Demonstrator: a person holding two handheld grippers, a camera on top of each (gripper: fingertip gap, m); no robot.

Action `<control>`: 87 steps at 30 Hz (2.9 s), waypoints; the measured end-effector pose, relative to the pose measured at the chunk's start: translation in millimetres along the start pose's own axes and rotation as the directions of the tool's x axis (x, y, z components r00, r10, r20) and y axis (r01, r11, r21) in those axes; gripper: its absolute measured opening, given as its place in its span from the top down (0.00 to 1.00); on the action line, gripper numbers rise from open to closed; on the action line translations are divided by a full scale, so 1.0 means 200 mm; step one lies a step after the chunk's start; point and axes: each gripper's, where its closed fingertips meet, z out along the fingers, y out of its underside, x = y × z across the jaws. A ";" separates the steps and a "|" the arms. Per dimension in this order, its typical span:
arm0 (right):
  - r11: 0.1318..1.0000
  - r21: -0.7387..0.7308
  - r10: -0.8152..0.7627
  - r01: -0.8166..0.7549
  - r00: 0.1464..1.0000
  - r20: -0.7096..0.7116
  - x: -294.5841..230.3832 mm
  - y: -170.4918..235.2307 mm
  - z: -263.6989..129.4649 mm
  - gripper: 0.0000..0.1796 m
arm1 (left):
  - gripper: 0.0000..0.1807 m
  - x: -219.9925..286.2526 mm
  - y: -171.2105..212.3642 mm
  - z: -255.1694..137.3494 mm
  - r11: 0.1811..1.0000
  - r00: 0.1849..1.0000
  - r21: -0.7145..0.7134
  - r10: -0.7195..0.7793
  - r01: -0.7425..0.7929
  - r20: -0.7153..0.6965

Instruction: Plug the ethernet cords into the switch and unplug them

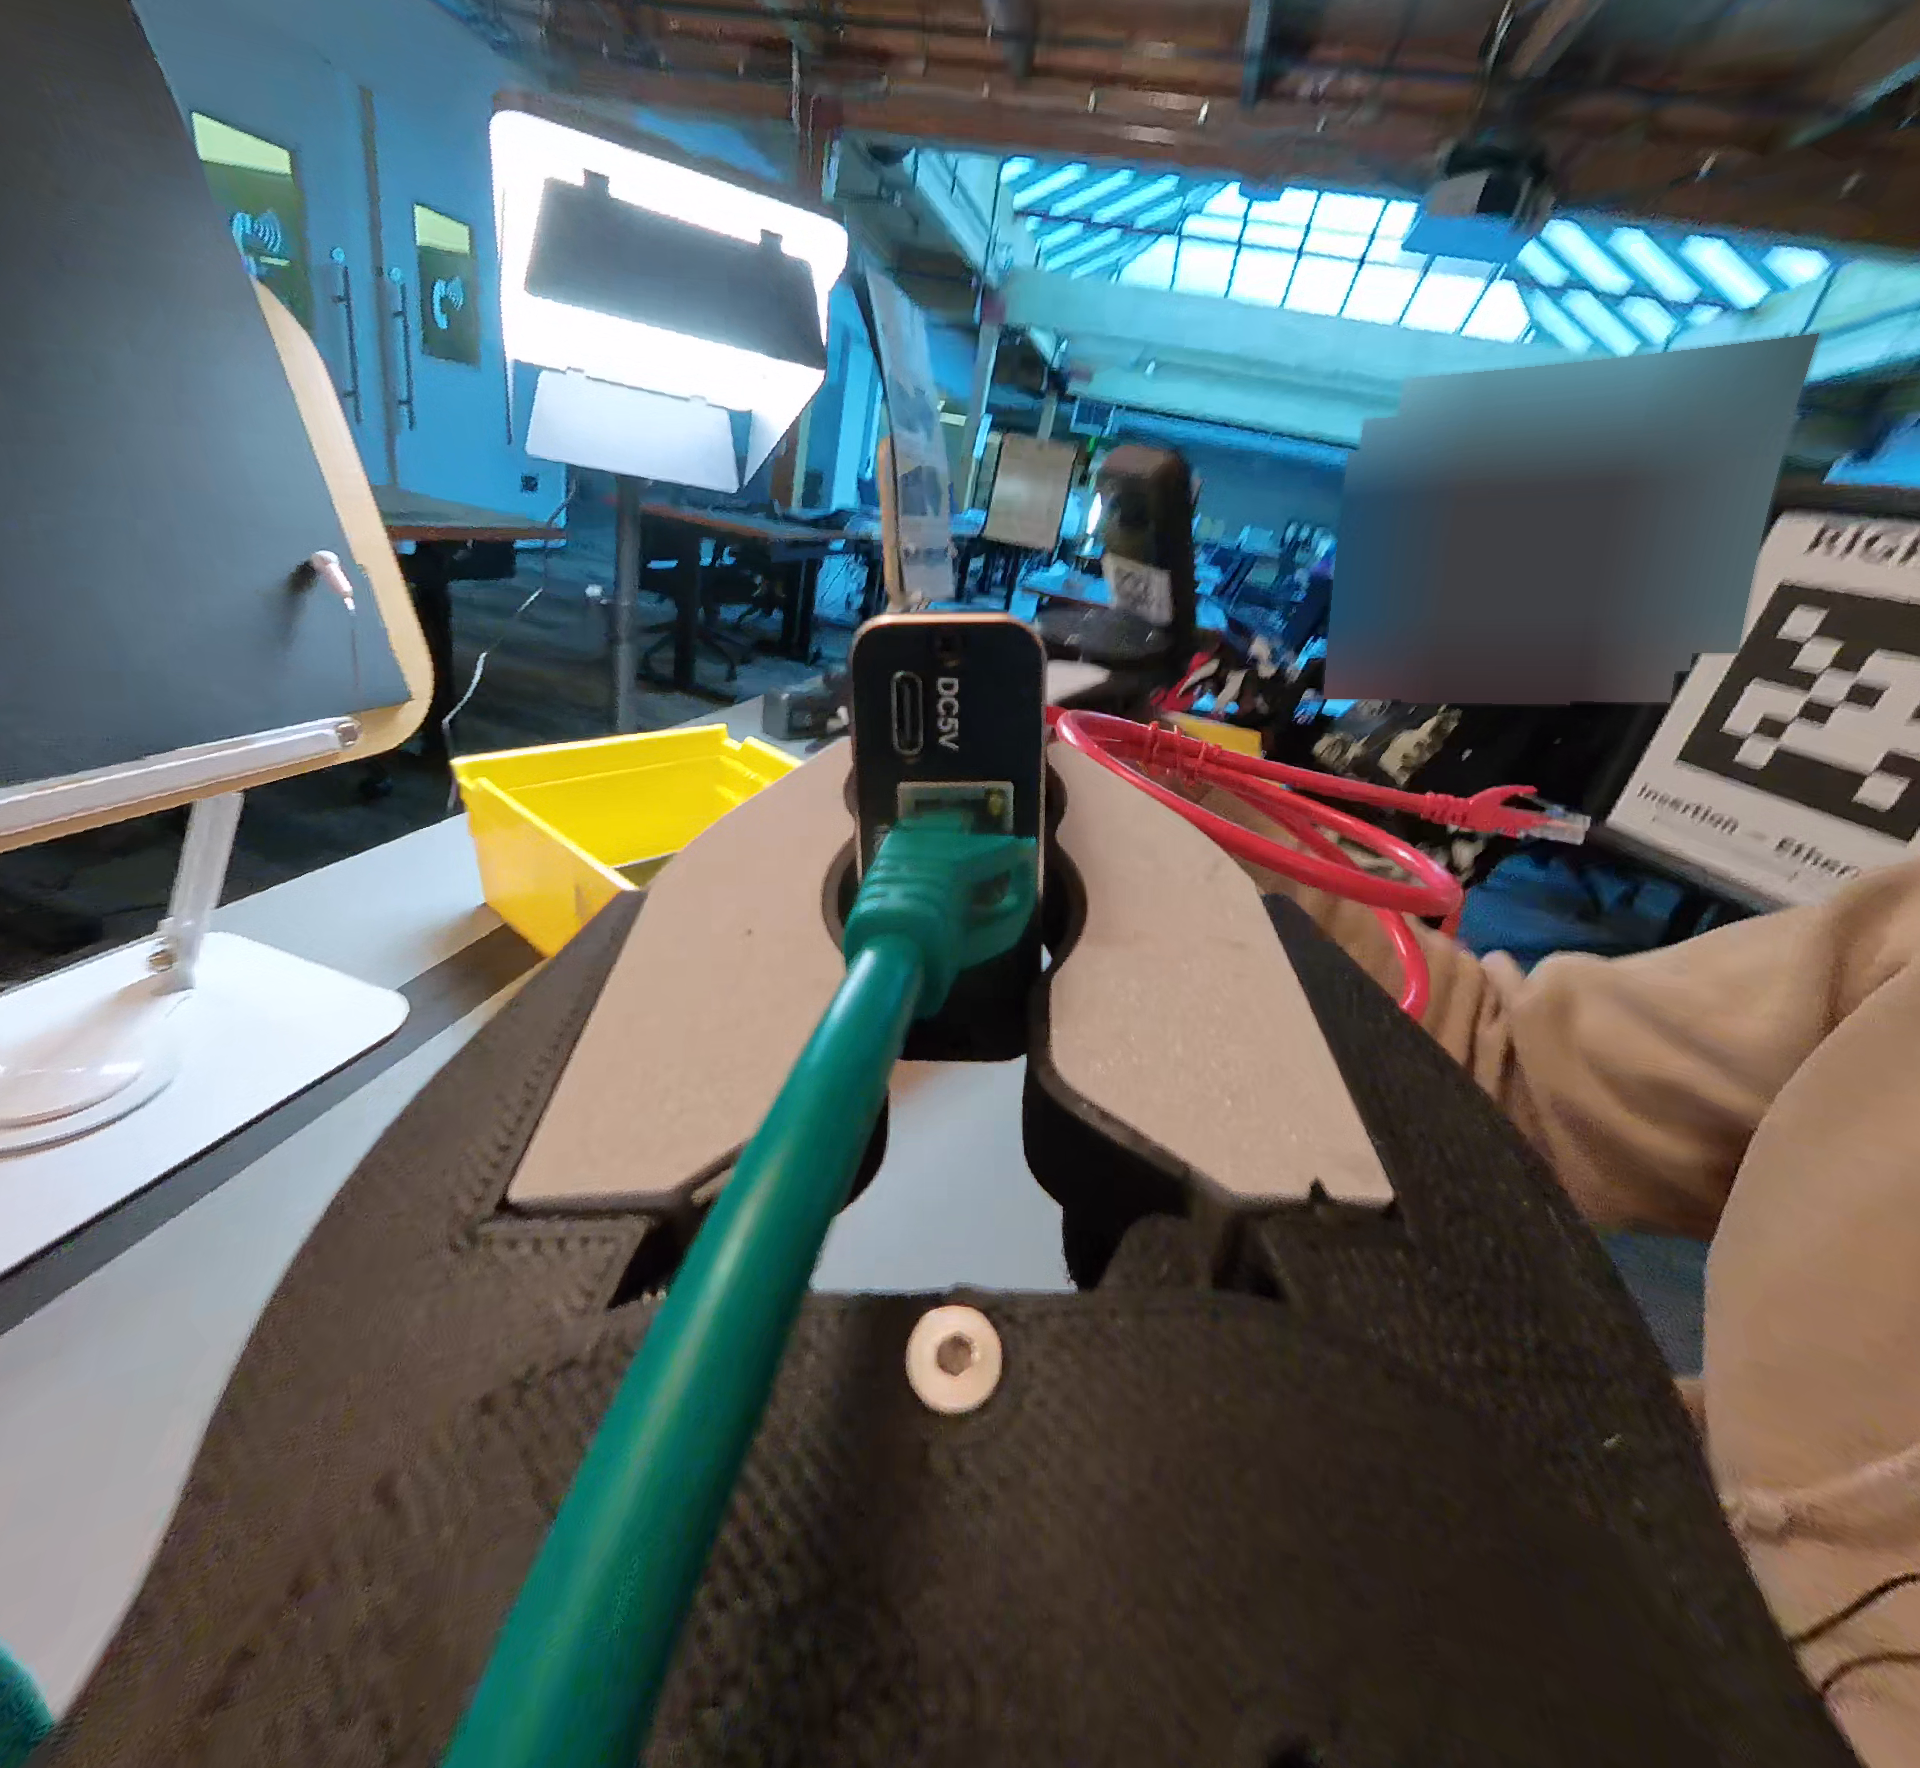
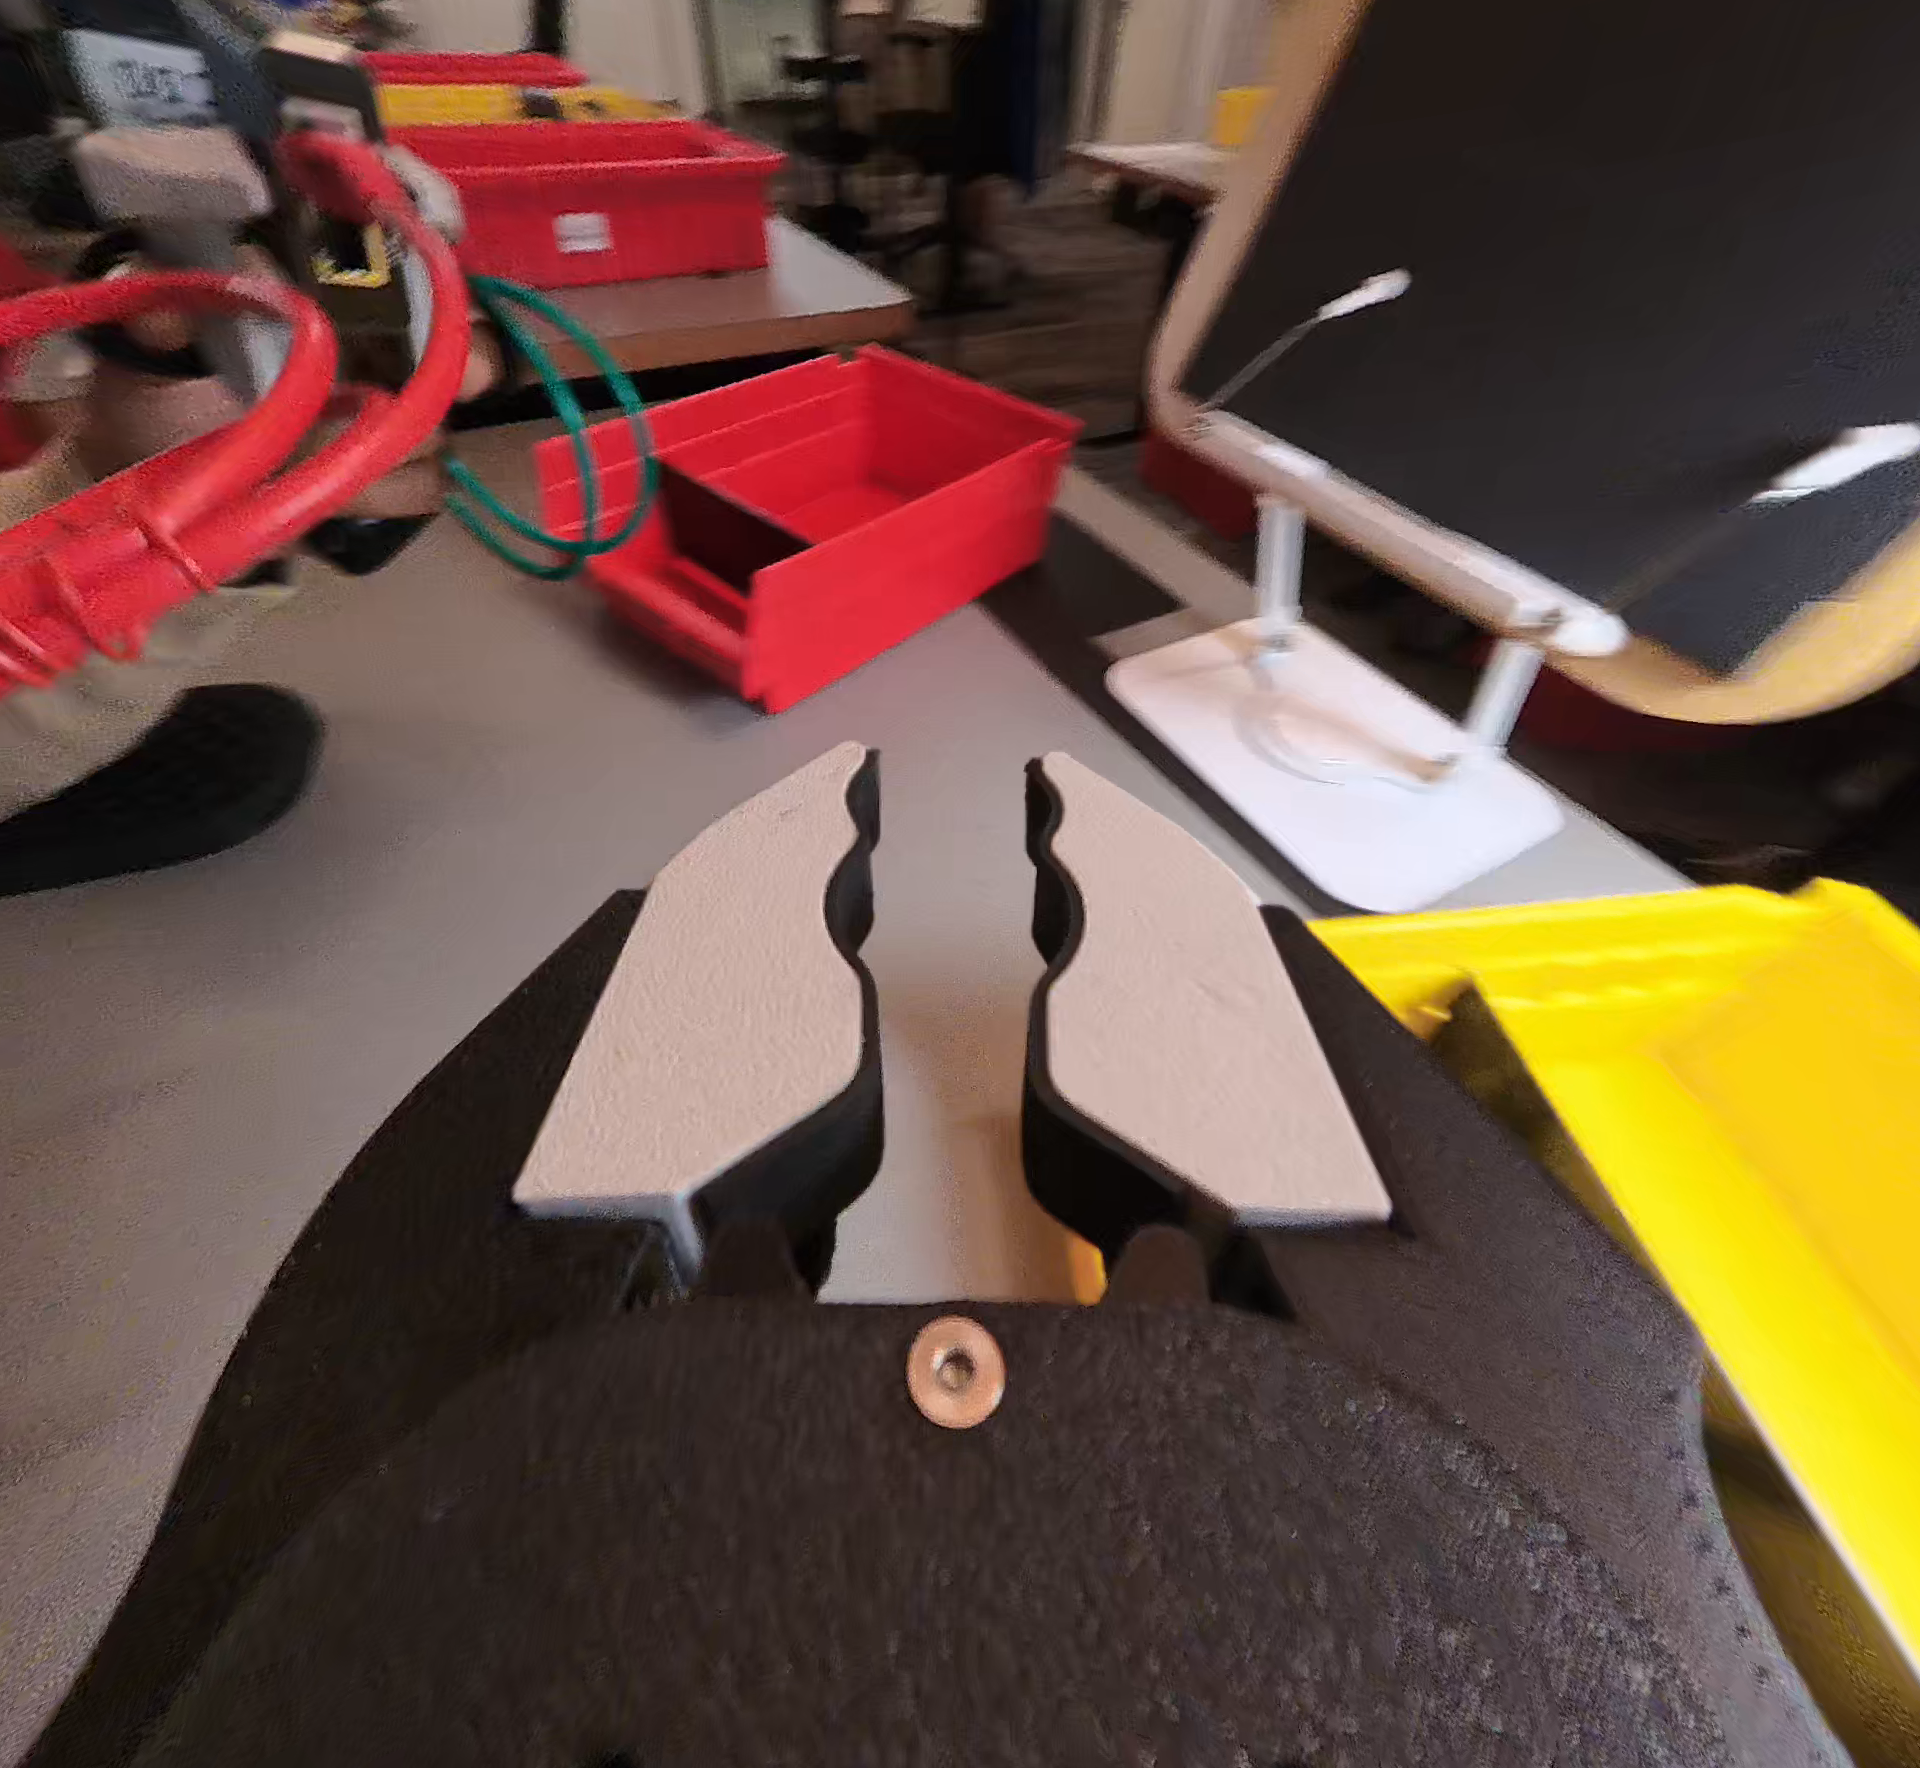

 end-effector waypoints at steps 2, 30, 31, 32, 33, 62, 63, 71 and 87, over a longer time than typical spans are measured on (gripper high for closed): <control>0.999 -0.030 0.032 -0.028 0.990 0.137 -0.13 0.06 0.14 0.85 | 0.86 0.00 -0.01 0.01 0.996 0.999 0.070 -0.046 0.048 -0.020; 0.920 0.315 0.033 -0.233 0.846 0.532 -0.70 -0.30 0.19 0.92 | 0.84 0.18 0.18 0.16 0.998 0.993 -0.044 0.036 -0.042 -0.114; 0.923 0.313 0.026 -0.223 0.850 0.526 -0.70 -0.30 0.19 0.92 | 0.83 0.18 0.17 0.16 0.998 0.993 -0.047 0.046 -0.052 -0.112; 0.926 0.308 0.023 -0.217 0.848 0.529 -0.71 -0.30 0.18 0.92 | 0.83 0.18 0.16 0.15 0.997 0.992 -0.049 0.052 -0.059 -0.118; 0.929 0.301 0.025 -0.217 0.845 0.533 -0.71 -0.30 0.18 0.92 | 0.83 0.19 0.15 0.15 0.997 0.990 -0.053 0.056 -0.063 -0.128; 0.942 0.261 0.044 -0.213 0.847 0.530 -0.74 -0.29 0.19 0.87 | 0.85 0.21 0.11 0.14 1.000 0.990 0.016 -0.017 0.019 -0.139; 0.940 0.263 0.047 -0.217 0.847 0.530 -0.74 -0.29 0.19 0.88 | 0.85 0.20 0.11 0.14 1.000 0.991 0.015 -0.016 0.018 -0.136; 0.934 0.296 0.019 -0.198 0.858 0.513 -0.73 -0.32 0.17 0.91 | 0.84 0.22 0.13 0.16 0.999 0.991 -0.007 0.038 -0.040 -0.125; 0.969 0.190 0.030 -0.156 0.842 0.539 -0.76 -0.25 0.18 0.92 | 0.83 0.24 0.13 0.13 0.994 0.984 -0.068 0.073 -0.085 -0.161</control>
